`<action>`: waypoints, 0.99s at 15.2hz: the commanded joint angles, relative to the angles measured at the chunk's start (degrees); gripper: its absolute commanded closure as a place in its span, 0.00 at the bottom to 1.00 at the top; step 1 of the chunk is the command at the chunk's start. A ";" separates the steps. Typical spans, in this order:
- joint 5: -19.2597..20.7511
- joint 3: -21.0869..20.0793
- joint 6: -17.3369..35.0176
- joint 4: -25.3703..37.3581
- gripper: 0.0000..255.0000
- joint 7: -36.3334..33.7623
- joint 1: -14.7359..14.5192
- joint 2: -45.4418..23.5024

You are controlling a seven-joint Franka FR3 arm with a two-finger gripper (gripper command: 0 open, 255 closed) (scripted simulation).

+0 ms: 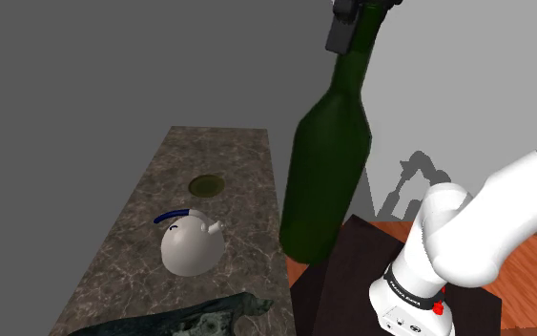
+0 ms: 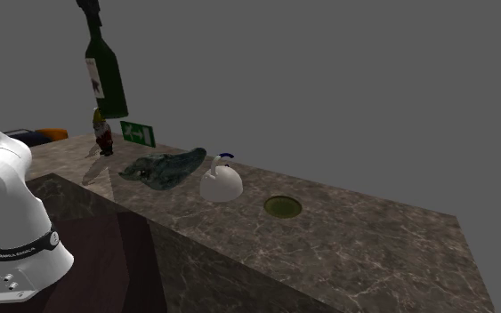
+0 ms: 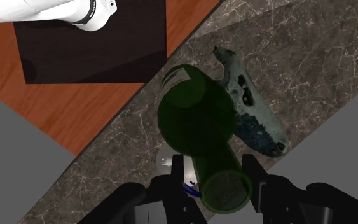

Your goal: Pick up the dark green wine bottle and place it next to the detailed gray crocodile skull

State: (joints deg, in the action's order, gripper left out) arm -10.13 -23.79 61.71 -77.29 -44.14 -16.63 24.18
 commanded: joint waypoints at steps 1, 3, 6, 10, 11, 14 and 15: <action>-0.68 -2.65 -1.75 2.69 1.00 -3.70 -0.35 -0.53; -0.96 -4.98 -3.09 5.36 1.00 -6.59 -0.47 -1.55; -1.80 -3.77 -0.27 -0.35 1.00 -5.39 -0.90 1.47; -2.64 -2.70 3.16 -7.12 1.00 -4.16 -1.48 4.91; -2.82 -2.50 3.98 -8.70 1.00 -3.90 -1.63 5.69; -3.32 -2.04 6.35 -13.21 1.00 -3.20 -2.04 7.88; -3.47 -1.92 7.11 -14.65 1.00 -2.99 -2.18 8.56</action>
State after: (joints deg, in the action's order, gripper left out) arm -13.40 -25.85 67.87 -90.22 -47.36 -18.66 31.91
